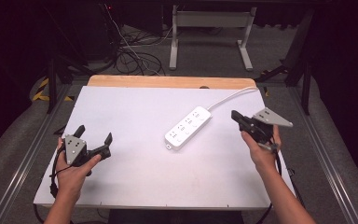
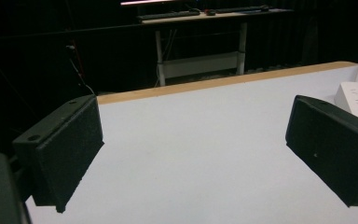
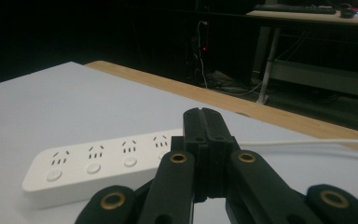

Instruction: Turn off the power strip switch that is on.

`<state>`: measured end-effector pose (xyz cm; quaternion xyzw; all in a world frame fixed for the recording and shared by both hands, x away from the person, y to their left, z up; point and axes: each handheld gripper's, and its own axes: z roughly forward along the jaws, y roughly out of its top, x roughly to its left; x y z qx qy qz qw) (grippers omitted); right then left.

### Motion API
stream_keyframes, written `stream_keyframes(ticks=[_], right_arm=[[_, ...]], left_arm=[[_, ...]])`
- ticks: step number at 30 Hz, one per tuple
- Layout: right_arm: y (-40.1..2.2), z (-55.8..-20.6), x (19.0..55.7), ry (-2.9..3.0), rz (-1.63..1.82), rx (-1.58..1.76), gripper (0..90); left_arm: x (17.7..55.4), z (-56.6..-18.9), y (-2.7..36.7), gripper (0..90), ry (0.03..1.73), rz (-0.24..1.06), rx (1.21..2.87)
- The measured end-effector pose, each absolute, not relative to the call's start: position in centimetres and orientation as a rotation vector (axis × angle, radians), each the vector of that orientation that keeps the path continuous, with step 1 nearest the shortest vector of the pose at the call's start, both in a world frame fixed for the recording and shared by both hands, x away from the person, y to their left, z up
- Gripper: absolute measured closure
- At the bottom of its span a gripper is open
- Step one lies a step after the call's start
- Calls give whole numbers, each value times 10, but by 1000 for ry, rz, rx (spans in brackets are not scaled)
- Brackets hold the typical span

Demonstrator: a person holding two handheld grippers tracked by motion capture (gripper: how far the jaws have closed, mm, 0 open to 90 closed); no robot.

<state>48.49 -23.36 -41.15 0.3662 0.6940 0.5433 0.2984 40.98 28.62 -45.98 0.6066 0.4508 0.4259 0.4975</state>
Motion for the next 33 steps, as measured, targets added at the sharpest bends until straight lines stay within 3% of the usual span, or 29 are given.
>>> stream_keyframes(ticks=[11,25,29,33], right_arm=[[-258,-422,428,1755,1508,926,900],[-255,-417,431,1690,1546,892,878],[-255,-417,432,1683,1528,926,777],[-253,-418,433,1665,1516,954,570]], left_arm=[[413,-460,283,44,1086,1025,1477],[404,-461,291,45,1117,1042,1460],[403,-461,292,44,1118,1046,1457],[403,-461,291,45,1117,1042,1461]])
